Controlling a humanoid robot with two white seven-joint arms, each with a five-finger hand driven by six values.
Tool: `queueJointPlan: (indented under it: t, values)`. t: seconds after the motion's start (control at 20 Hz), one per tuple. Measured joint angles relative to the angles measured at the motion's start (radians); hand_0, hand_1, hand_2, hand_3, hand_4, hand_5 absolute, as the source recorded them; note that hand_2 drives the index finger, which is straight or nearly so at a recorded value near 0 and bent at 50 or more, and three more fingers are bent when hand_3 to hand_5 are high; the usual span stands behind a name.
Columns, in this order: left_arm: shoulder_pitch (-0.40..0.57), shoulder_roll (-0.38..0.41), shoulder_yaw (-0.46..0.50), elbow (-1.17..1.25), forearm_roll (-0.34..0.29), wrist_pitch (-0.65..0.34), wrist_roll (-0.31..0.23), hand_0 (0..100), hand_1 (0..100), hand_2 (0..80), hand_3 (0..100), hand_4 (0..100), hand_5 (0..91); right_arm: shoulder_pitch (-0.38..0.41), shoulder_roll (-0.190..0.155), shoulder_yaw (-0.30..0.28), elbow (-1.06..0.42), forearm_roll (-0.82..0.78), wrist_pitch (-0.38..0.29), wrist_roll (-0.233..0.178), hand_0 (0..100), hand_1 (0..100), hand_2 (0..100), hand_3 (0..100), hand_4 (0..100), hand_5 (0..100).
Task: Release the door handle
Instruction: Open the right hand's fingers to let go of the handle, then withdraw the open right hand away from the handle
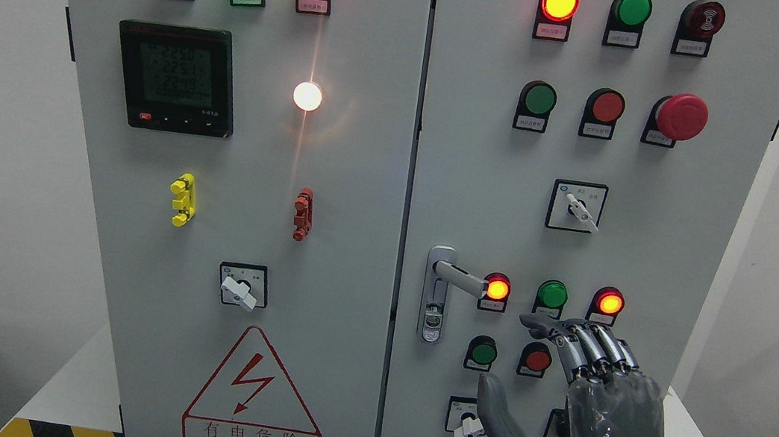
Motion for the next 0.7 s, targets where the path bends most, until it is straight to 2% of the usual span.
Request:
queueJointPlan:
  t: [0.2,0.7]
  values:
    - [0.0,0.0,0.0,0.0,0.0,0.0,0.0,12,56,0.0,0,0,0.0,0.028,0.001,-0.045,-0.014,-0.032,-0.047,0.0,35,11,1,11,11,3]
    - [0.0,0.0,0.0,0.0,0.0,0.0,0.0,12,56,0.0,0,0,0.0,0.055,0.001,-0.097,-0.032,-0.066,-0.074,-0.003,35,2,1,11,10,0]
